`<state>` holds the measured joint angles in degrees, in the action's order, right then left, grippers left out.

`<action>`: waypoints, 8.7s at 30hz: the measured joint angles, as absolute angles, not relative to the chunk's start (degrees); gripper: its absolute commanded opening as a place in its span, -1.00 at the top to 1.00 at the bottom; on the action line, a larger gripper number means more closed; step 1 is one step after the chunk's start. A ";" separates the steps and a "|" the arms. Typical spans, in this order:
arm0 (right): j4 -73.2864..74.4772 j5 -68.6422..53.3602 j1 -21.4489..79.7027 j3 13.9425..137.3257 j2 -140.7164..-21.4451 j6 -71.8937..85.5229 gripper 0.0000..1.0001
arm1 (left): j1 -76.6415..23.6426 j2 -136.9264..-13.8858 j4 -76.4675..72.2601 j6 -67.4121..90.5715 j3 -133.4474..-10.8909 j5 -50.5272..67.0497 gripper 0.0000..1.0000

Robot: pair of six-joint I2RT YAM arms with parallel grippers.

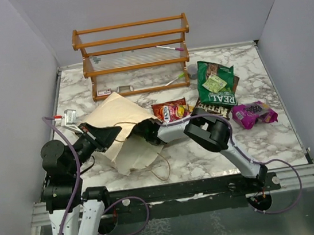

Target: Take the snacks out of the paper bag

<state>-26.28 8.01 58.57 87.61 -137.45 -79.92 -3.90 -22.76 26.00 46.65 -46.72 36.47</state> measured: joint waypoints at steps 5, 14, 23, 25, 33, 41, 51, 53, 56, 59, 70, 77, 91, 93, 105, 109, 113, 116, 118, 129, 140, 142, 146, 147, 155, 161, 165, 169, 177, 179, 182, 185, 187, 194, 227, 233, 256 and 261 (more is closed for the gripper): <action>-31.16 9.52 61.34 80.66 -130.26 -71.53 -0.46 | -3.92 -25.56 23.16 47.92 -46.26 35.94 1.00; -33.95 5.91 64.42 86.52 -132.64 -60.49 -0.99 | -3.99 -25.69 18.35 49.80 -42.63 39.75 1.00; -35.70 3.46 64.95 97.30 -142.50 -66.70 -0.99 | -4.14 -26.52 16.56 49.78 -42.35 44.38 1.00; -35.11 3.03 65.30 100.75 -145.43 -68.71 -0.99 | -4.14 -26.96 16.01 49.82 -42.28 45.06 1.00; -28.73 3.09 64.58 121.45 -157.77 -71.22 -0.50 | -4.14 -26.28 15.94 50.54 -42.19 46.02 1.00; -25.96 5.85 61.06 122.32 -158.26 -70.85 0.23 | -4.14 -25.19 20.84 48.18 -42.57 44.73 1.00; -28.10 8.10 60.84 109.58 -151.13 -71.31 0.81 | -4.14 -25.23 24.14 46.74 -43.88 41.93 1.00; -28.84 8.58 61.32 106.65 -149.38 -71.26 0.92 | -4.14 -25.21 24.14 46.81 -43.88 41.60 1.00; -30.87 9.58 61.87 101.01 -146.36 -71.22 0.98 | -4.14 -25.21 24.12 47.09 -43.88 40.75 1.00; -32.99 10.46 62.65 94.78 -142.85 -70.74 0.98 | -4.14 -25.21 24.12 47.33 -43.86 39.94 1.00; -35.40 11.33 67.02 75.83 -129.03 -61.47 0.97 | -4.14 -25.19 22.04 49.41 -43.16 37.58 1.00; -33.56 11.29 70.87 66.35 -119.28 -52.10 0.98 | -4.16 -25.96 19.09 50.70 -43.16 36.77 1.00; -36.12 13.67 71.13 54.33 -112.33 -47.62 0.98 | -4.21 -26.09 19.68 49.89 -45.56 36.51 1.00; -36.16 13.23 70.50 53.15 -111.83 -47.64 0.98 | -4.25 -25.87 21.74 48.62 -47.24 36.29 1.00; -37.63 8.01 69.63 45.04 -102.17 -43.33 0.98 | -4.25 -23.86 27.64 45.45 -47.81 34.09 1.00; -35.11 5.37 70.08 45.04 -99.59 -41.67 0.98 | -4.25 -23.57 27.53 45.78 -46.46 34.11 1.00; -33.41 3.57 71.88 45.04 -95.92 -40.07 0.98 | -4.25 -23.57 27.53 46.11 -46.02 34.09 1.00; -32.16 1.06 73.01 44.97 -92.62 -38.22 0.98 | -4.25 -23.49 27.53 46.35 -46.02 34.04 1.00; -30.76 -1.50 73.41 44.47 -89.65 -37.08 0.98 | -4.25 -23.49 27.55 46.50 -46.02 33.98 1.00; -14.76 -14.24 73.41 39.03 -65.34 -34.02 0.98 | -4.25 -25.69 27.07 46.70 -48.29 33.52 1.00; -8.01 1.19 73.56 39.03 -41.23 -31.00 0.97 | -4.25 -36.73 20.78 47.97 -58.37 33.52 1.00; -8.67 7.53 73.54 38.74 -40.36 -29.91 0.97 | -4.25 -38.87 19.75 48.84 -60.53 33.54 1.00; -11.03 20.56 73.49 36.36 -41.04 -28.16 0.97 | -4.25 -43.11 14.87 51.62 -64.07 33.67 1.00; -11.75 24.80 73.49 35.64 -41.85 -27.35 0.97 | -4.25 -44.10 13.37 52.71 -64.71 33.89 1.00; -14.04 42.87 73.17 34.94 -45.12 -20.82 0.97 | -4.25 -50.35 10.24 53.67 -71.44 33.43 1.00; -15.05 46.96 72.53 35.44 -44.07 -19.09 0.97 | -4.25 -47.99 20.71 44.07 -72.25 26.13 1.00; -14.85 47.59 72.36 35.73 -43.48 -18.26 0.97 | -4.25 -45.45 28.36 37.41 -71.44 19.94 1.00; -13.10 46.50 72.36 38.22 -43.51 -15.42 0.97 | -4.25 -43.27 33.98 32.80 -69.69 15.42 1.00; -16.36 37.74 72.27 48.34 -54.65 -9.15 0.97 | -4.25 -41.01 38.61 31.03 -63.70 12.25 1.00; -16.47 36.21 72.27 52.23 -58.92 -8.58 0.97 | -4.25 -41.04 39.46 30.63 -63.61 10.04 1.00; -15.99 34.96 72.27 59.64 -64.79 -8.88 0.97 | -4.25 -40.97 40.91 29.67 -64.07 6.00 1.00; -16.36 35.29 72.29 63.42 -66.50 -10.63 0.97 | -4.25 -40.93 42.76 28.40 -65.25 1.39 1.00; -18.57 38.35 72.27 63.81 -66.43 -13.43 0.97 | -4.25 -40.73 43.70 27.55 -66.08 -1.61 1.00; -15.59 46.96 64.66 63.29 -64.99 -13.26 0.97 | -4.25 -38.81 46.41 24.75 -67.55 -12.16 1.00; 21.43 35.94 46.85 30.85 -56.47 41.85 0.59 | -4.25 -26.63 51.09 25.96 -73.93 -20.53 -0.99; 21.45 37.08 46.85 30.41 -59.07 42.94 -0.64 | -4.27 -28.67 52.03 25.98 -84.14 -18.13 -0.99; 24.93 26.46 46.85 64.90 -37.54 15.44 -0.99 | -6.52 -36.36 44.77 25.32 -98.08 -2.44 -0.99; 22.50 20.69 46.85 75.66 -34.57 10.50 -0.99 | -6.90 -36.34 40.93 25.10 -98.98 1.61 -0.99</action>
<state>22.50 20.69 46.85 75.66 -34.57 10.50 -6.90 -36.34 40.93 25.10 -98.98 1.61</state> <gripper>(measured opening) 0.994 0.992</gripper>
